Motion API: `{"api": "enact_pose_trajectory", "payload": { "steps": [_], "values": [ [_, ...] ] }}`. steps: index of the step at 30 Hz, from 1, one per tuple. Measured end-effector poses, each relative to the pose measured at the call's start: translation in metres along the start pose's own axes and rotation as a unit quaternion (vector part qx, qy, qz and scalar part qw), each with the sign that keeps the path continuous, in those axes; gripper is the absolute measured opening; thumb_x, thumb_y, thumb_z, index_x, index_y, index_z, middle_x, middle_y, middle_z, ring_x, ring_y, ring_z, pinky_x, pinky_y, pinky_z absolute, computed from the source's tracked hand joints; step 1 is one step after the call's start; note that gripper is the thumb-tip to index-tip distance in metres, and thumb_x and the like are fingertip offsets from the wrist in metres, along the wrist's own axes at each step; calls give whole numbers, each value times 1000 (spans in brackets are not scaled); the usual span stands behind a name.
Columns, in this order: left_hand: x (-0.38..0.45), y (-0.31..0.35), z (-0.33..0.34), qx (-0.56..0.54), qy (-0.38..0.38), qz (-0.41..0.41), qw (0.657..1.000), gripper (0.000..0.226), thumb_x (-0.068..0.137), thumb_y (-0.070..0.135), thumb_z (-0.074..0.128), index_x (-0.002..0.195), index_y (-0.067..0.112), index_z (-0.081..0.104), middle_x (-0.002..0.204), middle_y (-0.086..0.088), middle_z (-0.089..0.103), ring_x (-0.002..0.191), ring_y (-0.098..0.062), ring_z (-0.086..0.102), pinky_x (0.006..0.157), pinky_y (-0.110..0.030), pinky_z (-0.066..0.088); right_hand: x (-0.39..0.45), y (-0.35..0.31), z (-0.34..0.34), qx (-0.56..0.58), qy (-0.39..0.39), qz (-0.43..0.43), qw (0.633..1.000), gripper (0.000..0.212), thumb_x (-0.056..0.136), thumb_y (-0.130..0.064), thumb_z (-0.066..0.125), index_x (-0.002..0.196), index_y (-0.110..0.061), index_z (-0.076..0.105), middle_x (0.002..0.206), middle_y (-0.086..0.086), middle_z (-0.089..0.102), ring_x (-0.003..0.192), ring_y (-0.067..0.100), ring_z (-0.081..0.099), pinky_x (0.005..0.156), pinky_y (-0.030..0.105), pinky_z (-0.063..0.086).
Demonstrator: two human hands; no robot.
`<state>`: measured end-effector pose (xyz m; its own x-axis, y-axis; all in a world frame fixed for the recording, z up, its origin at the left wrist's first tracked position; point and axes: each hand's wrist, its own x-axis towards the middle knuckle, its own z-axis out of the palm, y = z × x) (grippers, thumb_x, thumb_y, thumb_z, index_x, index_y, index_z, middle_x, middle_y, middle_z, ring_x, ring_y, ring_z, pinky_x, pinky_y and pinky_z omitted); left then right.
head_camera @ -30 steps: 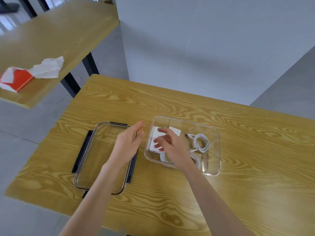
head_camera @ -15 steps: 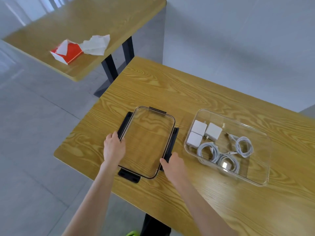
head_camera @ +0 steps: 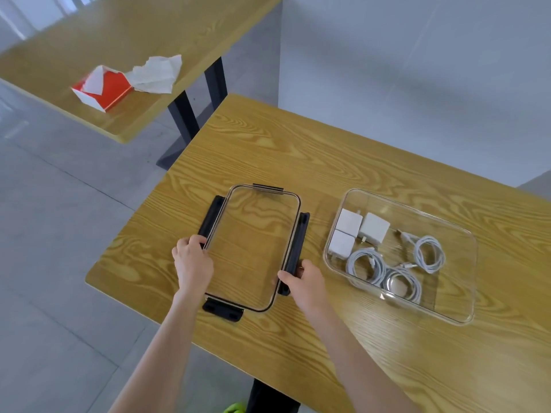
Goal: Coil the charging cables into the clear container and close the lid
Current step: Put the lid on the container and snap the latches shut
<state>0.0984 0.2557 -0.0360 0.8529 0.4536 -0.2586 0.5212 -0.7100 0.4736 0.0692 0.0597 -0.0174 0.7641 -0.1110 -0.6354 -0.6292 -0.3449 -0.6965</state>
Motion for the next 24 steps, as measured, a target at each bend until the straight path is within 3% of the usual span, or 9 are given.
{"api": "enact_pose_trajectory", "payload": {
  "steps": [2,5,9,12,15,17,20,22,24],
  "values": [
    [2,1,-4,-23,16,-3,1000,32,90,-6,42,116,1,58,124,-23,47,117,-35,40,95,-42,36,-5,-10,-6,38,-7,-28,999,8,87,-15,62,91,-15,55,94,7,69,85,20,67,76,34,55],
    [-1,12,-12,-43,9,-2,999,27,92,4,47,117,2,57,122,-22,49,114,-35,45,95,-40,37,-18,-29,-15,64,-5,-76,995,11,85,-15,65,86,-18,54,89,8,70,81,20,68,67,26,54],
    [-13,41,-22,-106,-1,6,994,34,95,19,44,123,3,54,124,-19,53,116,-30,45,94,-37,35,-44,-56,-38,21,10,-175,984,13,86,-19,64,92,-24,53,81,-10,62,70,8,59,55,10,45],
    [-28,77,-41,-176,17,49,983,32,96,28,42,116,7,56,118,-10,57,106,-24,48,83,-30,32,-61,-72,-62,21,27,-226,973,19,87,-19,62,104,-23,56,89,-7,67,78,14,65,61,15,52],
    [-41,125,-65,-292,-23,67,954,22,97,29,40,105,16,56,107,6,59,105,-15,47,91,-31,35,-82,-86,-98,24,78,-293,953,17,88,-18,61,100,-30,56,88,-14,67,75,6,64,65,21,53],
    [-50,158,-76,-390,-89,87,912,33,98,26,40,124,13,54,124,-2,58,113,-17,52,101,-37,41,-98,-90,-126,36,119,-343,931,20,89,-15,60,93,-34,56,85,-20,65,72,-2,62,58,12,47],
    [-70,204,-85,-515,-208,135,821,52,101,27,28,131,-14,39,123,-19,56,92,-1,60,82,-8,44,-114,-83,-165,30,189,-390,901,23,89,-7,59,95,-29,58,86,-26,61,69,-12,59,56,3,43],
    [-86,232,-86,-576,-248,164,762,68,101,35,10,119,-22,43,95,-18,65,73,10,63,69,-3,45,-117,-71,-186,-31,255,-415,873,28,88,-4,59,99,-29,62,91,-32,58,77,-13,58,65,2,43],
    [-90,242,-77,-649,-251,127,707,52,101,35,25,90,0,63,73,-12,66,61,5,67,53,-12,51,-112,-57,-202,-82,312,-433,842,31,83,3,59,102,-20,68,96,-30,56,89,-17,53,73,1,41]
  ]
}}
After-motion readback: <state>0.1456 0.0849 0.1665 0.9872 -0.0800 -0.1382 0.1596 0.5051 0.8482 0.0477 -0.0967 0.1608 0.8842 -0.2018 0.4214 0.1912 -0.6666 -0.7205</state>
